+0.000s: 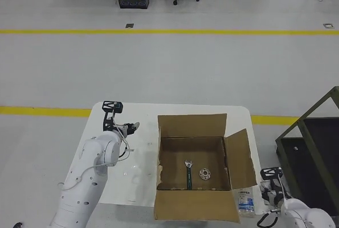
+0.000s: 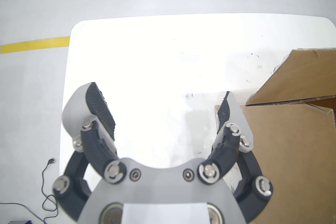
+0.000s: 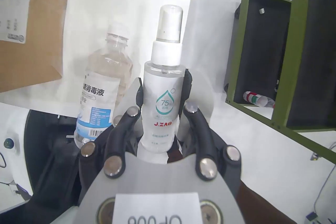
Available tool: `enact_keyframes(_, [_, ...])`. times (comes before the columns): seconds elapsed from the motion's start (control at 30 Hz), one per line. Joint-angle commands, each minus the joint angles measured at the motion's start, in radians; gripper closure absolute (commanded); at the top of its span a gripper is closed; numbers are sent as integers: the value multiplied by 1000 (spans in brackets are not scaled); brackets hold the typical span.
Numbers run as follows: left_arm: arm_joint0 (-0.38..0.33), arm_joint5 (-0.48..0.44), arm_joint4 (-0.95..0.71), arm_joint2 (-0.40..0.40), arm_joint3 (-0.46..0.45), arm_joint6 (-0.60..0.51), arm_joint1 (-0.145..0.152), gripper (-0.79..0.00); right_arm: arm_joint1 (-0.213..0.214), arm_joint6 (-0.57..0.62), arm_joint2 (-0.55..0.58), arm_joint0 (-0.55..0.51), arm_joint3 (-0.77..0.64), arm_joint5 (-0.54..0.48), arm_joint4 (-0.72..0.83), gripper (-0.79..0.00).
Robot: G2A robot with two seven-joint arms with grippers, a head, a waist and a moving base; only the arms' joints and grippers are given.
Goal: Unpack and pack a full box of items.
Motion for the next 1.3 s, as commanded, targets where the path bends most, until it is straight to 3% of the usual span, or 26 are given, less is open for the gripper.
enact_keyframes(0.0, [0,0,0,0,0,0,0,-785,-1,-11,-18,9,24,20,-7,0])
enact_keyframes(0.33, [0,0,0,0,0,0,0,-785,4,-1,-64,41,96,29,-41,0])
enact_keyframes(0.4, [0,0,0,0,0,0,0,-785,5,-2,-70,46,104,35,-39,-80])
enact_keyframes(0.53, [0,0,0,0,0,0,0,-785,6,-10,-80,56,121,53,-45,-102])
enact_keyframes(0.63, [0,0,0,0,0,0,0,-785,7,-10,-90,61,134,59,-52,-166])
enact_keyframes(0.7, [0,0,0,0,0,0,0,-785,8,-8,-94,65,140,62,-56,-262])
enact_keyframes(0.87, [0,0,0,0,0,0,0,-785,10,-11,-103,75,157,76,-53,-329])
enact_keyframes(1.27, [0,0,0,0,0,0,0,-785,19,-22,-79,79,121,75,-29,-376])
